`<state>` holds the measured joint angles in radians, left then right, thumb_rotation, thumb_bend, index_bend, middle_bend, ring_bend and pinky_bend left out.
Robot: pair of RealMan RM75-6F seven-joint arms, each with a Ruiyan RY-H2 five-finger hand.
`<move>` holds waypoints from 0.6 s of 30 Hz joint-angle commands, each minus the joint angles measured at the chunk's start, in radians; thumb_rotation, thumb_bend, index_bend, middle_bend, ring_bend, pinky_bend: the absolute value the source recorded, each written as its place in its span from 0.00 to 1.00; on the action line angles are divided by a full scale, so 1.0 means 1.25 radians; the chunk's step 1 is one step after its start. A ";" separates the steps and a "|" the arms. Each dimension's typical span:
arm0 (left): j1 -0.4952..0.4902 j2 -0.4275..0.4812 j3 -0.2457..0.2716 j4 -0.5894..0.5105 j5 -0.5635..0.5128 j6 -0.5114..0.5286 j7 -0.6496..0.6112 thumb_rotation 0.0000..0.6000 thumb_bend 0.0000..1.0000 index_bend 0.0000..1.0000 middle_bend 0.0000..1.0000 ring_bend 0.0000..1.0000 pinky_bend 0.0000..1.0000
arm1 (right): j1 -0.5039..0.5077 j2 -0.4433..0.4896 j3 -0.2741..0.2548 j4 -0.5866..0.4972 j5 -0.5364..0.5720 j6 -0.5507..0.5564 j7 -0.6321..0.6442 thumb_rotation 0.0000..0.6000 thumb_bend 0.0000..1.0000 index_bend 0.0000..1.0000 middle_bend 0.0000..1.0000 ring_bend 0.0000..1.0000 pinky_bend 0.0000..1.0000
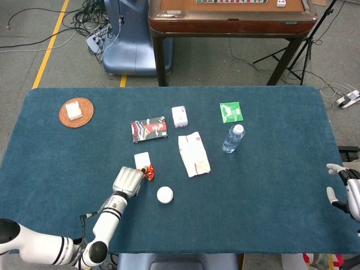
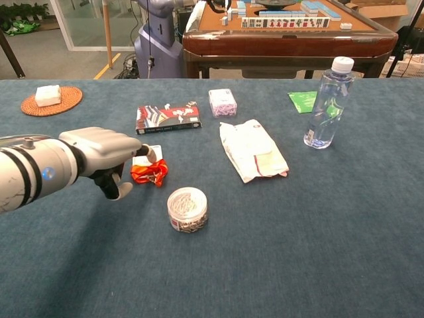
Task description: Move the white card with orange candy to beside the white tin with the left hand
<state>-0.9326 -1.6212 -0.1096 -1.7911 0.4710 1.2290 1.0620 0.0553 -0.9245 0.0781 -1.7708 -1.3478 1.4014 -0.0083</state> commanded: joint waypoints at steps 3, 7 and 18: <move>-0.017 -0.021 -0.008 0.018 -0.019 0.003 0.013 1.00 0.51 0.17 1.00 0.97 1.00 | -0.001 0.000 0.000 0.000 -0.002 0.001 0.001 1.00 0.41 0.26 0.34 0.28 0.39; -0.029 -0.036 -0.013 0.031 -0.033 0.003 0.022 1.00 0.51 0.17 1.00 0.97 1.00 | -0.001 0.001 0.000 0.000 -0.002 0.001 0.004 1.00 0.41 0.26 0.34 0.28 0.39; -0.068 -0.081 -0.032 0.054 -0.051 0.020 0.056 1.00 0.51 0.17 1.00 0.97 1.00 | 0.001 0.001 0.000 0.002 -0.003 -0.003 0.005 1.00 0.41 0.26 0.34 0.28 0.39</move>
<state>-1.0147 -1.7187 -0.1482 -1.7265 0.4088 1.2508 1.1300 0.0560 -0.9229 0.0784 -1.7688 -1.3519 1.3980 -0.0014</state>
